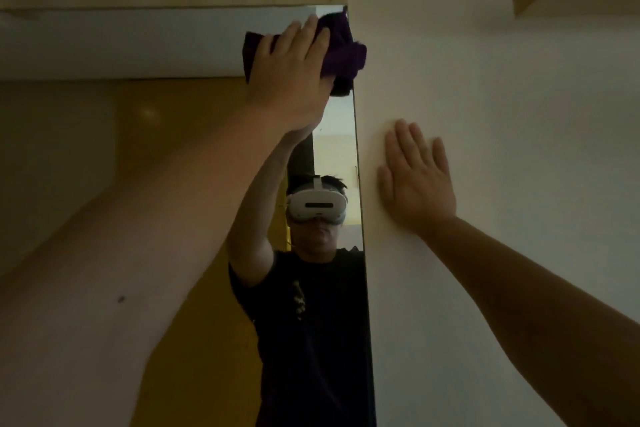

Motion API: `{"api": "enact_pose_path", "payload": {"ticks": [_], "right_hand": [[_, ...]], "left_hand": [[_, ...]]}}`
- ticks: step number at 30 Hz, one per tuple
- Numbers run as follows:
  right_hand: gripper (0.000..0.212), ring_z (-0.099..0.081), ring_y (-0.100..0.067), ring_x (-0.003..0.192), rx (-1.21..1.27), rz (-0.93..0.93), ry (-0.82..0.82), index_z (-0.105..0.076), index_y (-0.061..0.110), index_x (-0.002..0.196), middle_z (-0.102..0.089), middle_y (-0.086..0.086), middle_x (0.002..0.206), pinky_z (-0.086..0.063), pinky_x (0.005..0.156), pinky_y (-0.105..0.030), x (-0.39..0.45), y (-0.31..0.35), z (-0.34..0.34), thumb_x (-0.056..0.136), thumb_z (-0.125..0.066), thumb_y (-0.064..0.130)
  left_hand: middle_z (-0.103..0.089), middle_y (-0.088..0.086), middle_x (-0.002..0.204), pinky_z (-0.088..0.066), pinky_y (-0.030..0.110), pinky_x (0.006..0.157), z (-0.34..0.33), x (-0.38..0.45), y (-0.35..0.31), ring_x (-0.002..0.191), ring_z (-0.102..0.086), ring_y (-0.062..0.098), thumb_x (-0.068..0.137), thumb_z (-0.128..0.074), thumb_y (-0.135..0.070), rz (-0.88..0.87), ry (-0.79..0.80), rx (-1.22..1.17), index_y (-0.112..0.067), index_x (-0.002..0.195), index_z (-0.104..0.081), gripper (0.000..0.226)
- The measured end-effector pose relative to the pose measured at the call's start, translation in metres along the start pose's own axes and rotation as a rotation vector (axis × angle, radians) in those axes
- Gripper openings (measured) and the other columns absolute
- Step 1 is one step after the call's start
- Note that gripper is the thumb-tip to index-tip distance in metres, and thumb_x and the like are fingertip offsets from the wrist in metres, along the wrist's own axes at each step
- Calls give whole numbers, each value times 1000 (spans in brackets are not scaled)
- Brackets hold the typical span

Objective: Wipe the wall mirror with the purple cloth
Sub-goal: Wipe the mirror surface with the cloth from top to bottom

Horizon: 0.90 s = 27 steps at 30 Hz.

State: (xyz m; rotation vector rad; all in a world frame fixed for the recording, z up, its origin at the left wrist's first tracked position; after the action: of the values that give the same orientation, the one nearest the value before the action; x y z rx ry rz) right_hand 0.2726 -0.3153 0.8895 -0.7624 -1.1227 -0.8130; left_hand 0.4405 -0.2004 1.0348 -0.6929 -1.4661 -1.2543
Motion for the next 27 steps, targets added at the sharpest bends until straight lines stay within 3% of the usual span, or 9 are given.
{"api": "enact_pose_path", "payload": {"ticks": [2,8,12,16,19,22,27], "right_hand": [[63,11,-18,150,7,8,-5,-7,14,158,-2,-7,166,7,122,-44,1,1,-1,105,-13,47],[63,5,-21,151,27,29,-16,-13,13,158,-7,-9,166,4,122,-46,-2,0,-1,105,-15,47],[62,-2,-25,153,83,11,-16,-17,11,157,-11,-11,165,4,122,-44,-3,3,4,104,-14,44],[63,-4,-27,153,120,-18,18,-20,10,157,-12,-12,165,3,121,-44,-9,7,11,104,-15,44],[61,-4,-26,153,151,-45,57,-21,11,157,-12,-11,165,2,121,-44,-14,12,17,105,-16,43],[58,-7,-27,153,185,-52,49,-22,10,156,-14,-13,165,-2,121,-44,-17,17,25,107,-19,41],[58,-9,-26,153,308,-77,-40,-27,7,154,-16,-14,164,-6,122,-47,-22,53,47,106,-22,39]], "left_hand": [[-30,8,158,-22,48,116,0,-35,-15,145,-27,27,101,-36,-45,-69,-31,-37,-15,150,-35,57],[-35,9,156,-22,50,117,-14,-199,-84,144,-32,29,96,-50,-39,-221,80,-95,-13,146,-42,57],[-31,8,159,-16,50,119,-16,-262,-99,147,-24,29,99,-42,-34,-255,165,-79,-14,149,-36,54],[-27,7,160,-24,50,117,-18,-316,-110,148,-22,28,100,-39,-30,-307,228,-89,-17,151,-34,52],[-37,5,156,-31,46,113,-16,-319,-106,143,-33,26,101,-45,-23,-318,166,-115,-19,146,-44,45],[-52,5,142,-38,41,98,-8,-297,-94,126,-49,25,98,-49,-18,-366,120,-123,-18,137,-53,39],[-58,7,134,-39,40,90,15,-277,-40,115,-55,27,92,-61,-14,-207,28,-106,-16,133,-53,42]]}}
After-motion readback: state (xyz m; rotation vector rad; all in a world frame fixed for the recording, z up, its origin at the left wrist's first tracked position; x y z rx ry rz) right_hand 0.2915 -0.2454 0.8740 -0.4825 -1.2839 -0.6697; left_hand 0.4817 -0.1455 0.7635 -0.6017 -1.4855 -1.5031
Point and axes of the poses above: each hand's wrist, its own x-axis towards the middle knuckle, its own z-axis out of the back of the hand, y = z × x, the point moved 3 cm from there along x, towards the middle knuckle
